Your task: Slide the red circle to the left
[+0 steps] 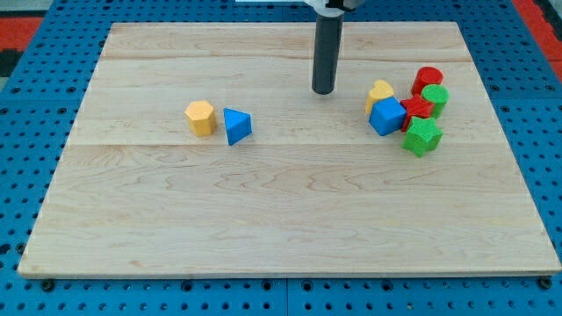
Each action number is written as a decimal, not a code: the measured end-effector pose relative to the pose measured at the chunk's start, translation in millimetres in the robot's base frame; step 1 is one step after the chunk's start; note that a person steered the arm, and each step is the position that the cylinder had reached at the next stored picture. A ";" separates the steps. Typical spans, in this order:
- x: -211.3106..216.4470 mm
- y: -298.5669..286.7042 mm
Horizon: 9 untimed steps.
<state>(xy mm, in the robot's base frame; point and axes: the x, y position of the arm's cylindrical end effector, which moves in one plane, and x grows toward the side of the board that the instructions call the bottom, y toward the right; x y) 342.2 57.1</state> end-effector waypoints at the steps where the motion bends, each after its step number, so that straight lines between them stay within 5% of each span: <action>1: 0.0 1.5; 2: 2.0 -0.7; 4: -80.6 33.4; 6: -45.4 226.9; 7: -2.8 245.0; 9: -2.6 241.5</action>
